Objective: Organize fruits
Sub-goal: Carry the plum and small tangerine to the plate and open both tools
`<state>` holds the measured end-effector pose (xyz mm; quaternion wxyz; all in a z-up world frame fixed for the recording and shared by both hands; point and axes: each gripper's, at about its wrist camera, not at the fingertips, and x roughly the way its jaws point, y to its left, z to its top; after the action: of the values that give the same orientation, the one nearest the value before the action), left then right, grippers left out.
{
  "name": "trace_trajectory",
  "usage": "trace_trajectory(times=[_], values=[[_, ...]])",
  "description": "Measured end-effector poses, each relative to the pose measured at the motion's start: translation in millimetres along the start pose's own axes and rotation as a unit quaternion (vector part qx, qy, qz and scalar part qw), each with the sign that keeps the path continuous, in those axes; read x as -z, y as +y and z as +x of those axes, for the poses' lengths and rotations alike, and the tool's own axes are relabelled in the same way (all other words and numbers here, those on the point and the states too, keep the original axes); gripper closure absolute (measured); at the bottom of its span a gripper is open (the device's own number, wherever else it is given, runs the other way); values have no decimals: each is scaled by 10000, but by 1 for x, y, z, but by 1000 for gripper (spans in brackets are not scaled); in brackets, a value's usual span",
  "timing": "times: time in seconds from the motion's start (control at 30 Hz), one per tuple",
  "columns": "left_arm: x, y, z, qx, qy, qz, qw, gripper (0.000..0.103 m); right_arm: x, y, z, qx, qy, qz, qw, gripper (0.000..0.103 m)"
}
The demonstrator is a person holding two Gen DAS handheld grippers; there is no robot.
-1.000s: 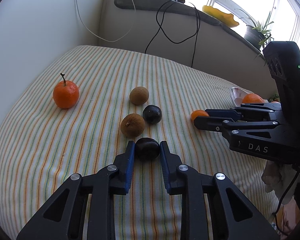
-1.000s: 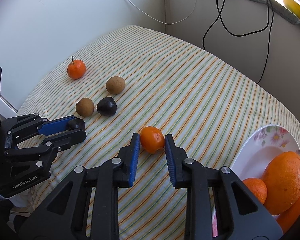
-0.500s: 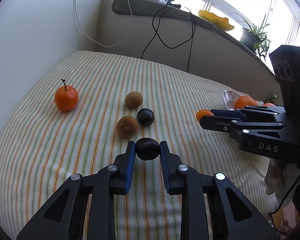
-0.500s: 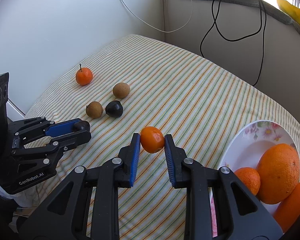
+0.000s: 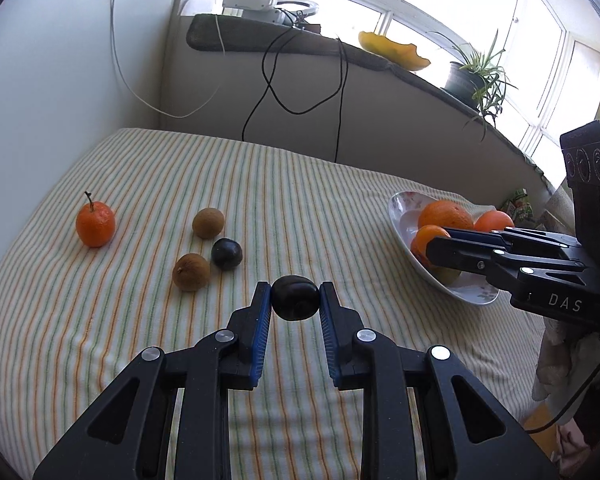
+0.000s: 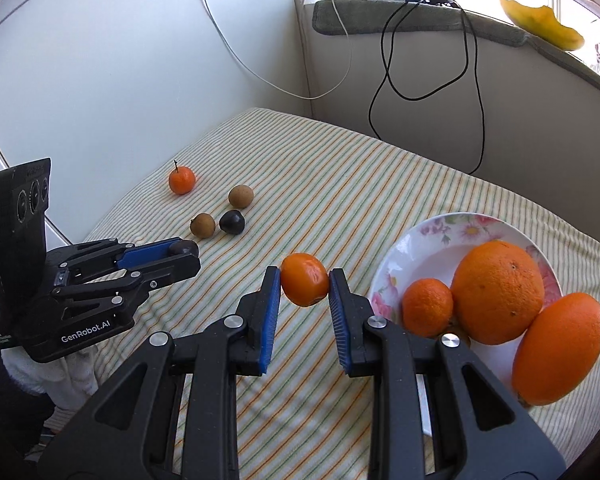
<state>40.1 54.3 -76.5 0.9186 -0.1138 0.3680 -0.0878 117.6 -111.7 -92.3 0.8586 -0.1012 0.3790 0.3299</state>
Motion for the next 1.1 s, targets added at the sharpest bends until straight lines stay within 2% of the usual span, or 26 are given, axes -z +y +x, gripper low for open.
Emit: trace_trajectory(times=[0.57, 1.1], values=[[-8, -47, 14, 506, 34, 318, 9982, 81, 43, -54, -52, 527, -275, 642, 9962, 77], [-12, -100, 39, 895, 170, 686, 9935, 81, 64, -78, -59, 708, -212, 912, 9931, 77]])
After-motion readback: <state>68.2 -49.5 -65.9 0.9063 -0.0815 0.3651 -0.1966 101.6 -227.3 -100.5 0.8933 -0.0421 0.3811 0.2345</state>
